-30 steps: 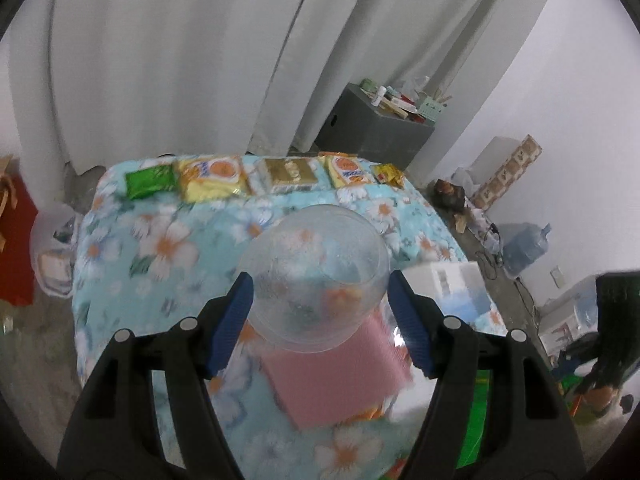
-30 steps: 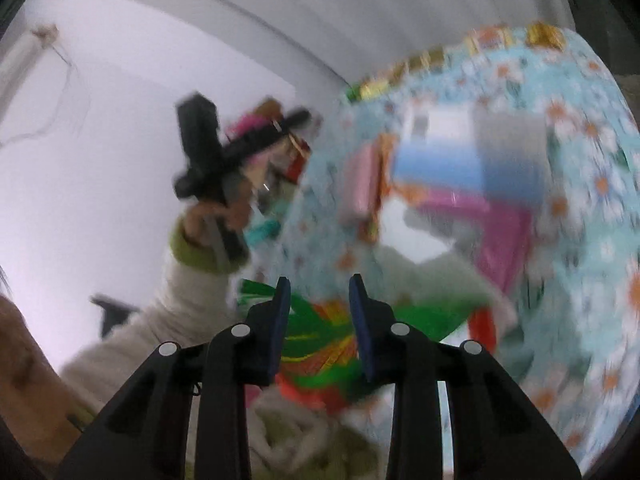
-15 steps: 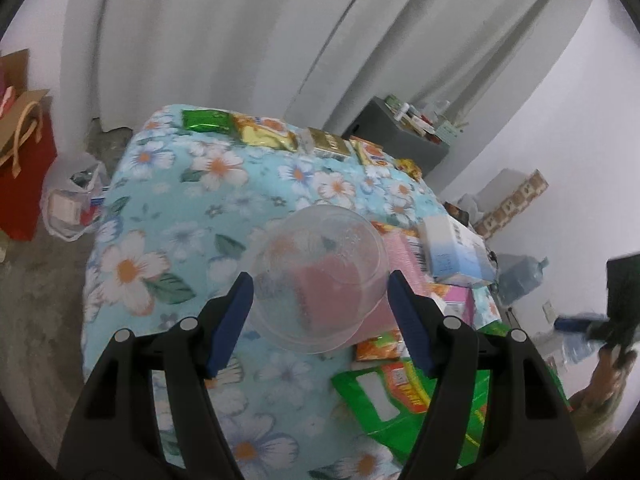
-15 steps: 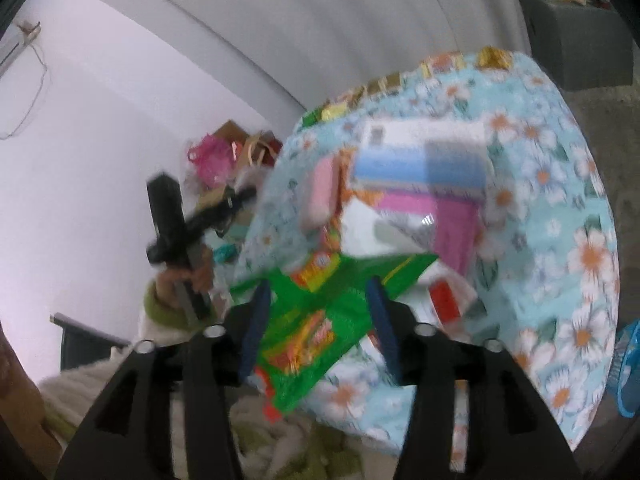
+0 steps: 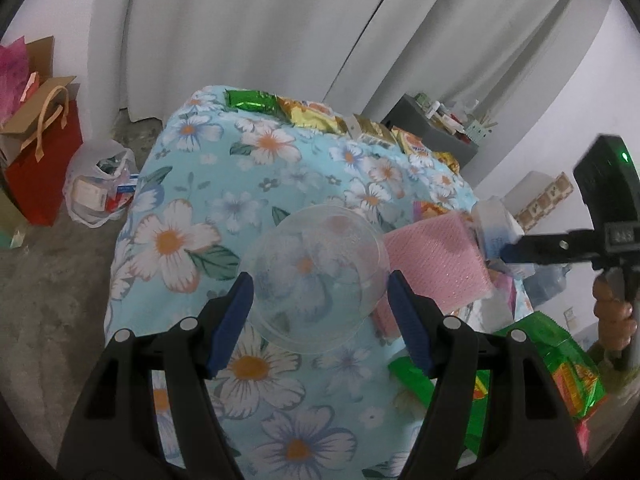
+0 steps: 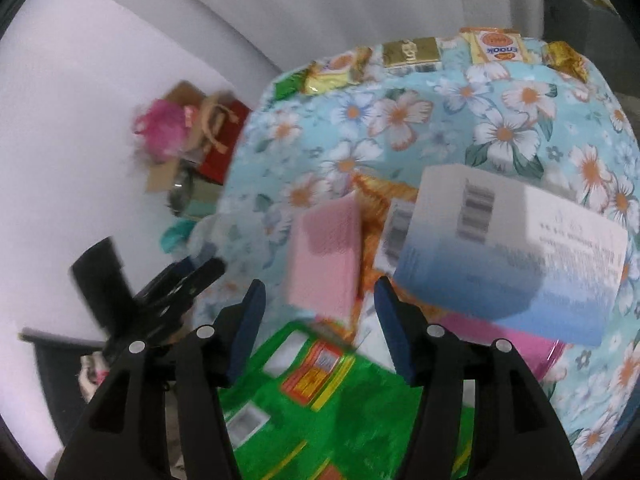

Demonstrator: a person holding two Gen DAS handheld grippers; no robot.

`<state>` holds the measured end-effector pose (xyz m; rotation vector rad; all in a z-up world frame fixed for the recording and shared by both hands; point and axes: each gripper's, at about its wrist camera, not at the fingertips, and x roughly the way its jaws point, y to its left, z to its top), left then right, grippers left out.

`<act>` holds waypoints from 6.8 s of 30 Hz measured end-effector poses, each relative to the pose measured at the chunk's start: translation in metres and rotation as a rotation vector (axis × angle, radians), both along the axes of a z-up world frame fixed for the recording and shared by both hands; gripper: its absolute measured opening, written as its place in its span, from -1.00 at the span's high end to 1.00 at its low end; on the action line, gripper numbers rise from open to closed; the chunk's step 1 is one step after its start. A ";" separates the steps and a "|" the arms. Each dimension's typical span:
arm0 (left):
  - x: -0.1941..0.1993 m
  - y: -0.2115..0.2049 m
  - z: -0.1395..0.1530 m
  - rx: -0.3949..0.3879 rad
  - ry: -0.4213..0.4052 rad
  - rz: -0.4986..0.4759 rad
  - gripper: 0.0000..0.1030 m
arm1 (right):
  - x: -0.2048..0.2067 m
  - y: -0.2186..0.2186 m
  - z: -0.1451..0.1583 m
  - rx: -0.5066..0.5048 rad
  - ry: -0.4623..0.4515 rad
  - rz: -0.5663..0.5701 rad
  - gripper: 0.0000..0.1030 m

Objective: Collect trash
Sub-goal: 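Grasp the pink sponge with the right gripper while the left holds the bowl, then drop the sponge and bowl into the blue wastebasket, opening both grippers, then move both tools back to the bed over the remaining items, then grasp the white-blue box with the right gripper and lift it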

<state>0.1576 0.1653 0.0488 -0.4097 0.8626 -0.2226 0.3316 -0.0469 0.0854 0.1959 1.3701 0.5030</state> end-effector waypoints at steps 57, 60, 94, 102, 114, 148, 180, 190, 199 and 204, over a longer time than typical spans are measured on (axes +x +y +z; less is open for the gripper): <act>0.033 -0.650 0.018 0.129 0.192 -0.980 -0.26 | -0.342 -0.538 -0.049 -0.141 -0.289 -1.298 0.50; 0.030 -0.699 -0.012 0.139 0.172 -0.995 -0.28 | -0.339 -0.579 -0.085 -0.106 -0.246 -1.396 0.43; -0.035 -0.317 0.214 0.035 -0.309 -0.497 -0.79 | -0.269 -0.355 0.029 -0.348 -0.489 -0.824 -0.88; -0.069 -0.168 0.167 0.042 -0.267 -0.202 -0.79 | -0.234 -0.245 0.066 -0.424 -0.644 -0.567 -0.88; -0.079 -0.064 0.095 0.049 -0.142 -0.076 -0.79 | -0.164 -0.198 0.033 0.161 -0.374 -0.537 -0.88; 0.039 -0.126 0.083 0.082 -0.017 -0.278 -0.79 | -0.044 -0.183 -0.020 0.358 -0.150 -0.493 -0.84; 0.071 -0.152 0.059 0.014 0.075 -0.312 -0.79 | -0.029 -0.175 -0.038 0.373 -0.074 -0.434 0.25; 0.069 -0.156 0.060 0.020 0.065 -0.317 -0.79 | -0.039 -0.175 -0.027 0.410 -0.107 -0.445 0.29; 0.071 -0.161 0.056 0.016 0.075 -0.326 -0.73 | -0.045 -0.187 -0.029 0.471 -0.092 -0.487 0.31; 0.072 -0.163 0.053 0.019 0.080 -0.339 -0.64 | -0.056 -0.202 -0.033 0.523 -0.086 -0.527 0.32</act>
